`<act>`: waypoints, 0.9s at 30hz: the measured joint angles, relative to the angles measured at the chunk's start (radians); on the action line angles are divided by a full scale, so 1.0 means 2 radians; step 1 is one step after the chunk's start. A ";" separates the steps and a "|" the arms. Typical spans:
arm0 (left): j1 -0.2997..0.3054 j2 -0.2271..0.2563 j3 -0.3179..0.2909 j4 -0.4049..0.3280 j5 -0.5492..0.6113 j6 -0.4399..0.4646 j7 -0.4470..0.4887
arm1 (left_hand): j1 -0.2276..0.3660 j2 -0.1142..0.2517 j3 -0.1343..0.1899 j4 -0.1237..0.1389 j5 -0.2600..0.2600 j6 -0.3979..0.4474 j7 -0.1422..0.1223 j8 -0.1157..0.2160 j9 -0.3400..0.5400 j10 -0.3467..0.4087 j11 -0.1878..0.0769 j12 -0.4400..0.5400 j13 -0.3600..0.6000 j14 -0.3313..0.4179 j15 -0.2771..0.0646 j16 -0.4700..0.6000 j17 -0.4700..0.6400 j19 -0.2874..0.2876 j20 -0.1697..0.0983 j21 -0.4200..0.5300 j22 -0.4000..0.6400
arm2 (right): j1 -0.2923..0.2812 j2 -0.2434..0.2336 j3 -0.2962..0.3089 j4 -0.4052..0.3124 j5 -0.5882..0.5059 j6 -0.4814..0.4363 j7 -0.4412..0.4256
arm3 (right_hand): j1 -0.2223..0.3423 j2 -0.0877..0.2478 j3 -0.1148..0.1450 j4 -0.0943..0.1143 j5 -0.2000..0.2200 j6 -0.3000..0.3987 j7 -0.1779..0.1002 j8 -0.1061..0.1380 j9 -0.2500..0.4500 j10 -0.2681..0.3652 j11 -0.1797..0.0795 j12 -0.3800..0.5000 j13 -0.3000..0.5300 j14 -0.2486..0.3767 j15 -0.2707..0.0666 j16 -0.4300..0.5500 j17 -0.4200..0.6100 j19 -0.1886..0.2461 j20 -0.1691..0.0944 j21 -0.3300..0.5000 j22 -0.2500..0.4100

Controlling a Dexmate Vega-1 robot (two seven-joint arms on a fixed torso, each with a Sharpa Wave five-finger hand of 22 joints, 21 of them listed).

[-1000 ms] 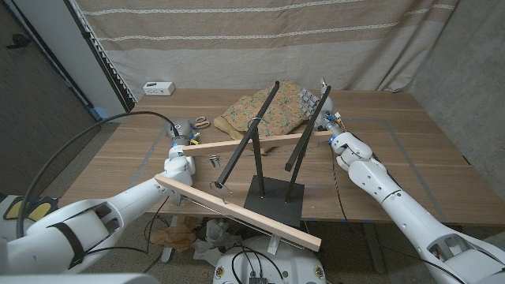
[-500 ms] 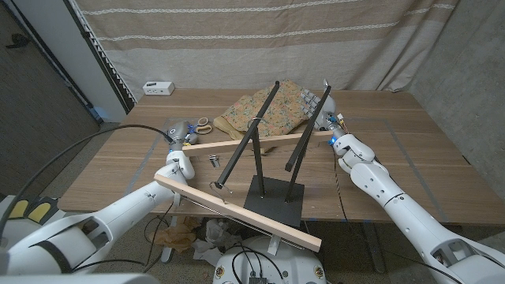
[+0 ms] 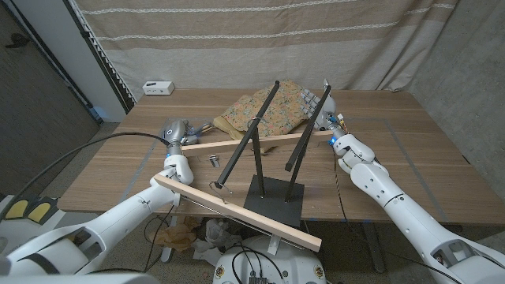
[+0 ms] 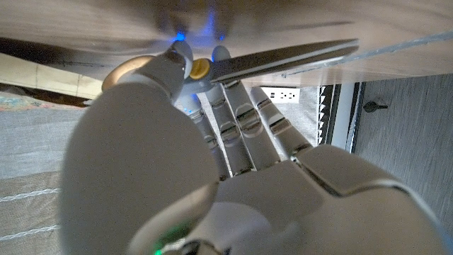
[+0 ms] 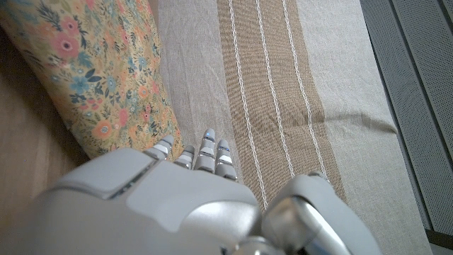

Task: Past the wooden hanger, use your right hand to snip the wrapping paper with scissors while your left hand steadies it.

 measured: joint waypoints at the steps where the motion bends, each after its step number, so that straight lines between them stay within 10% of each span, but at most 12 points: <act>1: 0.001 0.000 -0.003 0.000 0.000 0.000 0.000 | -0.003 0.003 0.000 0.000 -0.001 0.000 0.000 0.000 -0.007 -0.001 -0.002 -0.002 0.000 0.002 0.002 0.003 0.002 0.001 0.000 0.002 0.000 | 0.000 0.000 0.000 0.000 0.000 0.000 0.000 | 0.000 0.000 0.000 0.000 0.000 0.000 0.000 0.000 0.000 0.000 0.000 0.000 0.000 0.000 0.000 0.000 0.000 0.000 0.000 0.000 0.000; 9: 0.012 -0.002 -0.019 -0.002 0.008 -0.052 0.051 | -0.006 0.002 0.000 0.000 -0.001 0.006 0.006 -0.003 -0.035 0.013 -0.030 -0.025 -0.013 0.017 -0.001 0.033 0.007 0.004 0.002 0.002 -0.008 | -0.003 -0.001 0.001 -0.004 0.001 0.000 0.000 | 0.000 0.000 0.000 0.000 0.000 0.000 0.000 0.000 0.000 0.000 0.000 0.000 0.000 0.000 0.000 0.000 0.000 0.002 -0.002 0.000 0.000; 27: 0.037 -0.008 -0.056 -0.030 -0.005 -0.099 0.075 | -0.007 0.002 0.007 -0.006 0.004 0.014 0.014 -0.001 -0.048 0.017 -0.041 -0.040 -0.018 0.015 -0.004 0.033 0.006 0.003 0.002 0.000 -0.010 | -0.009 -0.004 0.006 -0.011 0.004 0.006 -0.002 | 0.002 0.002 0.000 0.000 -0.002 0.000 0.000 0.000 0.000 0.000 0.000 0.000 0.000 0.000 0.000 0.000 0.000 0.002 -0.002 0.000 0.000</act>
